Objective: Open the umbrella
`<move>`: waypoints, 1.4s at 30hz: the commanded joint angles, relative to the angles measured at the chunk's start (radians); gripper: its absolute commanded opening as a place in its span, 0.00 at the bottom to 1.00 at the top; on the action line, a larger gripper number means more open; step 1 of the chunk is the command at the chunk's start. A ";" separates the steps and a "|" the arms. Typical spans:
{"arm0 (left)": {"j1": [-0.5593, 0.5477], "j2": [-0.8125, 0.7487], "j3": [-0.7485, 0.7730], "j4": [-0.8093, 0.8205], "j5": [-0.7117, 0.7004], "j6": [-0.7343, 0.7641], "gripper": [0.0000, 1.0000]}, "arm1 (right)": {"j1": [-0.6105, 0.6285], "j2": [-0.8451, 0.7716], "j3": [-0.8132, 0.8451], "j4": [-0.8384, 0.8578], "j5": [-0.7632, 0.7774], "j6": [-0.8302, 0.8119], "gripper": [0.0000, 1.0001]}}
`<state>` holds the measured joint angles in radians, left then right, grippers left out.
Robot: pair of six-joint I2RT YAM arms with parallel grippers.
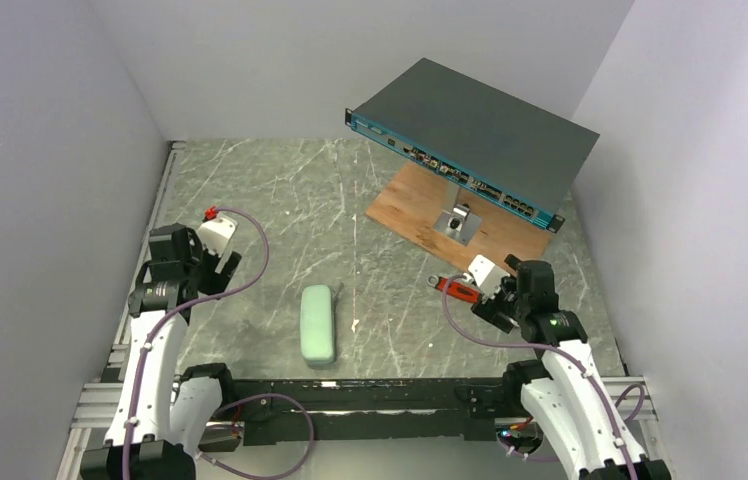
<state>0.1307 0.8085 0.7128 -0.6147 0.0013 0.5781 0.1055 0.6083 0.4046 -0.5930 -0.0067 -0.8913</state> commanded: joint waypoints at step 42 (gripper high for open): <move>-0.067 0.101 0.147 -0.055 -0.044 -0.120 0.98 | 0.260 0.739 0.027 0.552 0.265 0.020 0.00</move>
<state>0.0685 0.9085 0.8143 -0.6659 -0.0463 0.4732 0.3660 1.2892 0.4740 -0.1856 0.1780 -0.8448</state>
